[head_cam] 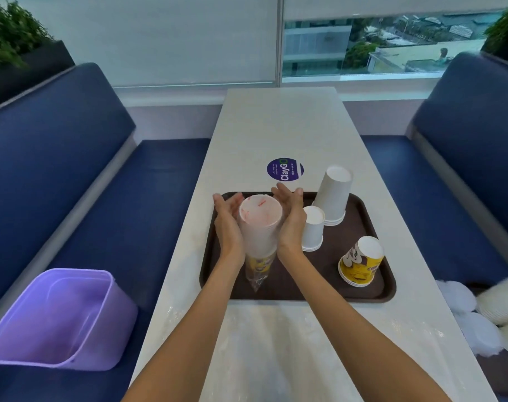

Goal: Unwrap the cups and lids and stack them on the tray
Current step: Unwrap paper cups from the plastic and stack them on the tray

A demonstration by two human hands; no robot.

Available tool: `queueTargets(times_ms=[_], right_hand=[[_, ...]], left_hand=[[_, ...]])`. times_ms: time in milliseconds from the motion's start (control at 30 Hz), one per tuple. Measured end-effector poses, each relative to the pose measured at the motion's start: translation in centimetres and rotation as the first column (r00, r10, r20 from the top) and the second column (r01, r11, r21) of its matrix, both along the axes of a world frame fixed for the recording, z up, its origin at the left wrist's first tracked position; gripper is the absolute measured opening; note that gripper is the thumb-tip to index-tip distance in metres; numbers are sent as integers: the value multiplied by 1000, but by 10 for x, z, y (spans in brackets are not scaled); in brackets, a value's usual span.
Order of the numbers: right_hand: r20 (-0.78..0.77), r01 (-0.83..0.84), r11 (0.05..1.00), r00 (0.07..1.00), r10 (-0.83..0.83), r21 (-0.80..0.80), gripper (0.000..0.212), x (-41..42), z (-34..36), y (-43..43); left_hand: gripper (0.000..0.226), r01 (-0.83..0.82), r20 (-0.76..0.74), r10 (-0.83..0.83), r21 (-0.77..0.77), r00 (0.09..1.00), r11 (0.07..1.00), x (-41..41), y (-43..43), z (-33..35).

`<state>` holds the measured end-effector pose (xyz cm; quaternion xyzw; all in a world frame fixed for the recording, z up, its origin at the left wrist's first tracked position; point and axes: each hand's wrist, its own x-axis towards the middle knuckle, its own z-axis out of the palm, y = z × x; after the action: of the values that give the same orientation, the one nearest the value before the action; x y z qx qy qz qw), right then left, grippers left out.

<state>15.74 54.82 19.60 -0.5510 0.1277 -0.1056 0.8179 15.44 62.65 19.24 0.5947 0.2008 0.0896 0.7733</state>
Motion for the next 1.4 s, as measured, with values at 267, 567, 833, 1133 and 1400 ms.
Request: queueTargets(times_ms=[267, 567, 833, 1133, 1400], right_hand=[[-169, 44, 993, 985, -26, 108, 47, 8, -33, 16], [-179, 11, 970, 983, 33, 242, 40, 4, -71, 19], [-249, 47, 981, 969, 2, 190, 31, 1, -106, 22], [-72, 99, 987, 993, -91, 126, 33, 13, -27, -9], [-51, 32, 981, 998, -23, 190, 59, 11, -16, 15]], left_hand=[[42, -24, -53, 13, -214, 999, 977, 3, -19, -16], [40, -68, -46, 59, -241, 997, 968, 0, -24, -46], [47, -152, -161, 129, -140, 979, 978, -2, -19, -77], [44, -220, 99, 218, 9, 971, 975, 2, 3, -23], [59, -102, 49, 110, -137, 993, 985, 6, -20, -5]])
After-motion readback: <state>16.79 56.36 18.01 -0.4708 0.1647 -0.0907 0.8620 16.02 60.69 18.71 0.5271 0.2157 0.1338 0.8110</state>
